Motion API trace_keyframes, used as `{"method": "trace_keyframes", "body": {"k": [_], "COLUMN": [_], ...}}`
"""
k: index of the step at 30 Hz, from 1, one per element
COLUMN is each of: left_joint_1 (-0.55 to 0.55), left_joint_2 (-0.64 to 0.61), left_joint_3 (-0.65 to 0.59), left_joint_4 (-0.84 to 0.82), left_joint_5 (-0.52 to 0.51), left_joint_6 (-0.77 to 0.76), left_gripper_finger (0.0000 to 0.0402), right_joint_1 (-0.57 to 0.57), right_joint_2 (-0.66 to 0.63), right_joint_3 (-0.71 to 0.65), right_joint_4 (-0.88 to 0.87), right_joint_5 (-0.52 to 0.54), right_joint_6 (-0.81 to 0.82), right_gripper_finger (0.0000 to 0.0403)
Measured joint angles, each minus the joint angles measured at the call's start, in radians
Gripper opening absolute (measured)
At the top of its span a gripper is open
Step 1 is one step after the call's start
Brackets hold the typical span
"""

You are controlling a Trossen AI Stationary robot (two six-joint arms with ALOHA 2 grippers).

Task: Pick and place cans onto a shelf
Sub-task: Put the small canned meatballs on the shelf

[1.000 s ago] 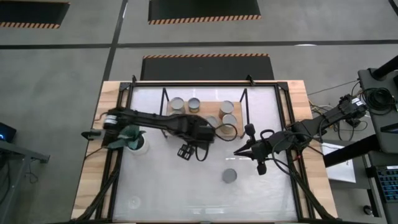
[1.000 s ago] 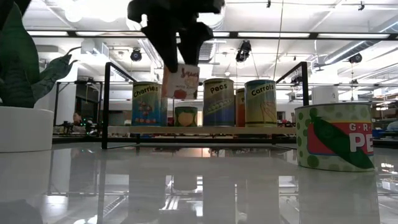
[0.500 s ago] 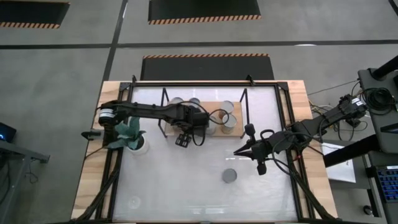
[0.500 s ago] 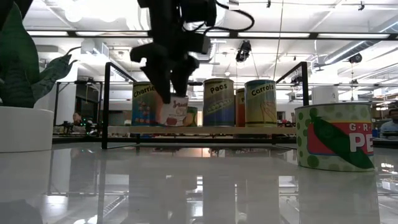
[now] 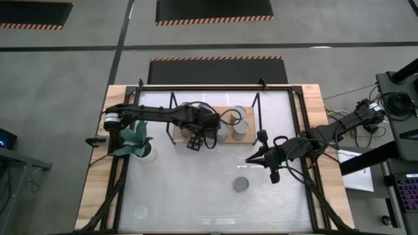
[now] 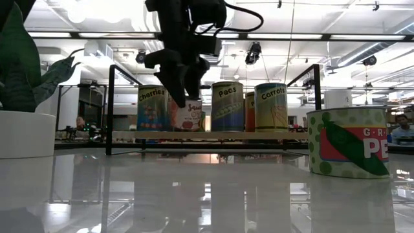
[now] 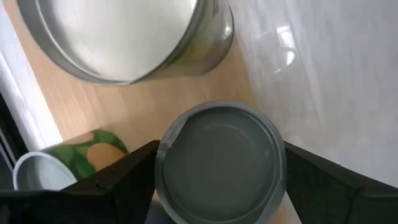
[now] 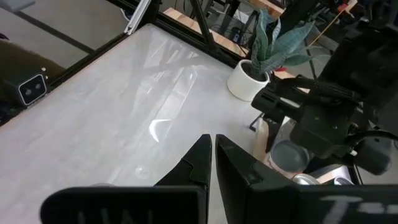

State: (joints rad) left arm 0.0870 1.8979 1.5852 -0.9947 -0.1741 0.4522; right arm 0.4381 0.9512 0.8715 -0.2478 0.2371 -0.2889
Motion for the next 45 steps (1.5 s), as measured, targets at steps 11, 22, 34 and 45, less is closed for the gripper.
{"method": "trace_keyframes", "body": {"k": [11, 22, 34, 45], "left_joint_1": [0.002, 0.003, 0.003, 0.003], "left_joint_2": [0.000, 0.000, 0.000, -0.003], "left_joint_3": [0.000, 0.000, 0.000, 0.036], "left_joint_4": [0.017, 0.022, 0.042, 0.001], "left_joint_5": [0.000, 0.000, 0.000, 0.001], "left_joint_6": [0.014, 0.013, 0.029, 0.003], "left_gripper_finger": [0.0290, 0.0291, 0.0317, 0.0341], "right_joint_1": [0.000, 0.000, 0.000, 0.000], "right_joint_2": [0.000, 0.000, 0.000, 0.000], "right_joint_3": [0.005, 0.005, 0.005, 0.005], "right_joint_4": [-0.001, -0.001, -0.002, -0.002], "right_joint_5": [0.000, 0.000, 0.000, 0.000], "right_joint_6": [-0.003, -0.010, -0.008, -0.008], "right_gripper_finger": [0.0013, 0.0013, 0.0013, 0.0013]}}
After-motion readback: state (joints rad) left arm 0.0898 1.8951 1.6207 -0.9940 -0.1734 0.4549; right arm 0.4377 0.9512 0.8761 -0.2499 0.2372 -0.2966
